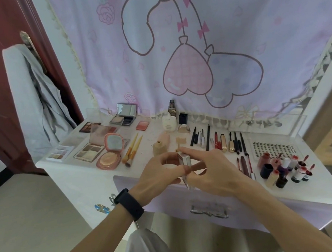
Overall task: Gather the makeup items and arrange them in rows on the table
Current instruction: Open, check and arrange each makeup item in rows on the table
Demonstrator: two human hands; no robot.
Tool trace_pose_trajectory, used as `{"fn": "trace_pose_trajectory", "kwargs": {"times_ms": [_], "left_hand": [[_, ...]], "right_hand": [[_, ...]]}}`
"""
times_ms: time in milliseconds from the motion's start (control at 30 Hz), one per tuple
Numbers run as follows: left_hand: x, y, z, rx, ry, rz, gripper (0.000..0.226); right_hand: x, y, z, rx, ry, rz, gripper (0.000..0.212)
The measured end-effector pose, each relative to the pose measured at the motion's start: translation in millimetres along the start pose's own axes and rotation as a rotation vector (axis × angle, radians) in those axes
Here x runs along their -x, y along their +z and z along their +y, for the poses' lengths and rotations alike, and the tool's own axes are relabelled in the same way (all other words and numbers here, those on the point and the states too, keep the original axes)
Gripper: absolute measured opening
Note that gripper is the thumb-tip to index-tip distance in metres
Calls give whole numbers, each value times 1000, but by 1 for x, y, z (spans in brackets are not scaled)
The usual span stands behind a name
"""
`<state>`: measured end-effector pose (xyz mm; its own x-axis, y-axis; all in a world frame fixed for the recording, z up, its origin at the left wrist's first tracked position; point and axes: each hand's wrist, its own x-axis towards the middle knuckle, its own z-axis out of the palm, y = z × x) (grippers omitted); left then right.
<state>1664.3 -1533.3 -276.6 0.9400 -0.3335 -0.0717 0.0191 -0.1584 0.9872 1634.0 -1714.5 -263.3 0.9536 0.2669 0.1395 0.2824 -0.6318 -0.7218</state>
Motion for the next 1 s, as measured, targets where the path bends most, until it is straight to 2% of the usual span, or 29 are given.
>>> {"fn": "trace_pose_trajectory", "kwargs": {"times_ms": [133,400,533,633,733,833,1000], "left_hand": [[0,-3,-1,47,31,17,52],[0,-4,-1,99,16,23,41],[3,-7,3,151,14,-30,31],[2,-6,8,130,16,-47,42],[2,-4,14,26,56,-48,55],[3,-5,21,-144,146,-88,51],[1,-5,31,-308,166,-73,50]], "right_hand": [[-3,0,-4,51,-47,-10,84],[-3,7,-5,85,-73,-19,75],[-2,8,4,-60,-83,25,63],[0,5,10,-219,-61,16,60],[2,-2,13,-249,-58,12,61],[2,-9,11,-220,-74,15,68],[0,-12,6,-205,-125,60,68]]}}
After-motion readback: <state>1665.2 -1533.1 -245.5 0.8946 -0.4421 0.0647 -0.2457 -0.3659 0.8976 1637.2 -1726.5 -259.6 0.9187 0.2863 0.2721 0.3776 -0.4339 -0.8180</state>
